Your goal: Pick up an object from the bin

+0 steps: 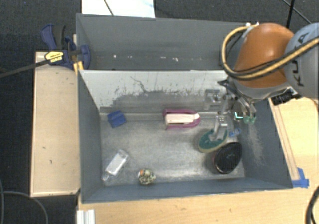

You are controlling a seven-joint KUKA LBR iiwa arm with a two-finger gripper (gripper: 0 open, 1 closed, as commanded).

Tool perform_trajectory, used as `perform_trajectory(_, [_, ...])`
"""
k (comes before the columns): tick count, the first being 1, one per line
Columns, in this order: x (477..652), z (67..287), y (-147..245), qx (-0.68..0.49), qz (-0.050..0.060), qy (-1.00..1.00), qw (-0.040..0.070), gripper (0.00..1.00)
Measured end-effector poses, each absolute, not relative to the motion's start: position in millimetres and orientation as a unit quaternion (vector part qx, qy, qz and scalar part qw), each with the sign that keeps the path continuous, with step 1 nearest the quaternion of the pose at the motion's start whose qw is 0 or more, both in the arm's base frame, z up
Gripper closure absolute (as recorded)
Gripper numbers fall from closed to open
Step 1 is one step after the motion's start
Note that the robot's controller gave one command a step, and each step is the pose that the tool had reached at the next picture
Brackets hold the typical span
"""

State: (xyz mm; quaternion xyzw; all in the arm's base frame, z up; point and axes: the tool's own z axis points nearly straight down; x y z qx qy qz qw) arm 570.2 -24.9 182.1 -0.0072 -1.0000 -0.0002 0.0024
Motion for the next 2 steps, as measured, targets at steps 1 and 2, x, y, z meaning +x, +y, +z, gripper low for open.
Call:
perform_trajectory(1, [533.2, 91.2, -82.6, 0.118, -0.001, -0.993, -0.002, 0.00])
perform_trajectory(2, [536.7, 96.3, -81.5, 0.120, 0.000, -0.993, -0.007, 1.00])
